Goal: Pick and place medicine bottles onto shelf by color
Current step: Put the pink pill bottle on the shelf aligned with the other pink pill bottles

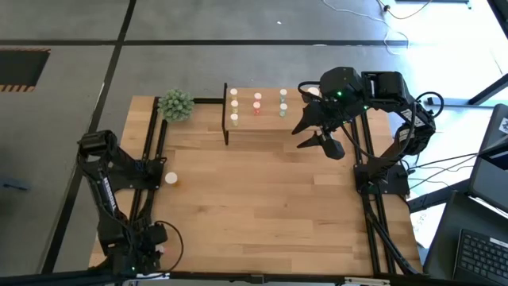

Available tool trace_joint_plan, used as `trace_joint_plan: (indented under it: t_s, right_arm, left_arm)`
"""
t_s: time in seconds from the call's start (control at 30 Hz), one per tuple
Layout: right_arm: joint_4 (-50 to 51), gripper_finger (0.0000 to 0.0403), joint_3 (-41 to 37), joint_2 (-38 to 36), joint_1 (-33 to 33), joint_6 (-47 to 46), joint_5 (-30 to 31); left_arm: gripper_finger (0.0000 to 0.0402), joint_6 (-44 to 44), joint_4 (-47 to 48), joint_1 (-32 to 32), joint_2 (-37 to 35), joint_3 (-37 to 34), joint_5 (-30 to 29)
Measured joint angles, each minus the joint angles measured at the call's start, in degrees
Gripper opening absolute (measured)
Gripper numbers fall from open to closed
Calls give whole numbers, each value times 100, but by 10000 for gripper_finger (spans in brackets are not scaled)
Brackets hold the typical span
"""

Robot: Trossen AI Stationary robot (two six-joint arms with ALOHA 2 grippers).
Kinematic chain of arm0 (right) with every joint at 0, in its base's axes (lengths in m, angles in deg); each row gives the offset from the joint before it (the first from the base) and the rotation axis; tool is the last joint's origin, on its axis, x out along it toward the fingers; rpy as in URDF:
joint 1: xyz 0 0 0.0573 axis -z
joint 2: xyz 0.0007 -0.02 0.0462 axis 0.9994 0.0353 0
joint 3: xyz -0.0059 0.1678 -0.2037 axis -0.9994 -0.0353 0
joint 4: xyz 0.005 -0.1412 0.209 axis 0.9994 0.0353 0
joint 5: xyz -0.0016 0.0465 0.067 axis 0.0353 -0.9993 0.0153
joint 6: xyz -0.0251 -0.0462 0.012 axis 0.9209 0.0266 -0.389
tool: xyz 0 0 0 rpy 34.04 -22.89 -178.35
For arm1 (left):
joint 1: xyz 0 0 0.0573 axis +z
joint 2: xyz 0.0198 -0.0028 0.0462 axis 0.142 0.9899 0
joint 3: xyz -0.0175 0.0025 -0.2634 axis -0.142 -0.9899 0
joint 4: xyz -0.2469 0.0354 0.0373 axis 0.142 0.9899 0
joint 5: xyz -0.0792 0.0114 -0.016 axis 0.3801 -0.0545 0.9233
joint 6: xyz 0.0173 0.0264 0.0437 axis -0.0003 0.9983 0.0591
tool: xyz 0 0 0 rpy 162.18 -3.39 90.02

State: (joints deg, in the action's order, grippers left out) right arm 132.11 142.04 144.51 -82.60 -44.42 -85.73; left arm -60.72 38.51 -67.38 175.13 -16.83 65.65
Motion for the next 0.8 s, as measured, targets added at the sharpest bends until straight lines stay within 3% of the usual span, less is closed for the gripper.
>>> trace_joint_plan:
  t_s: [0.8]
  right_arm:
    - [-2,198,0,0,1,2,-1]
  left_arm:
    - [229,-36,-66,-2,6,2,200]
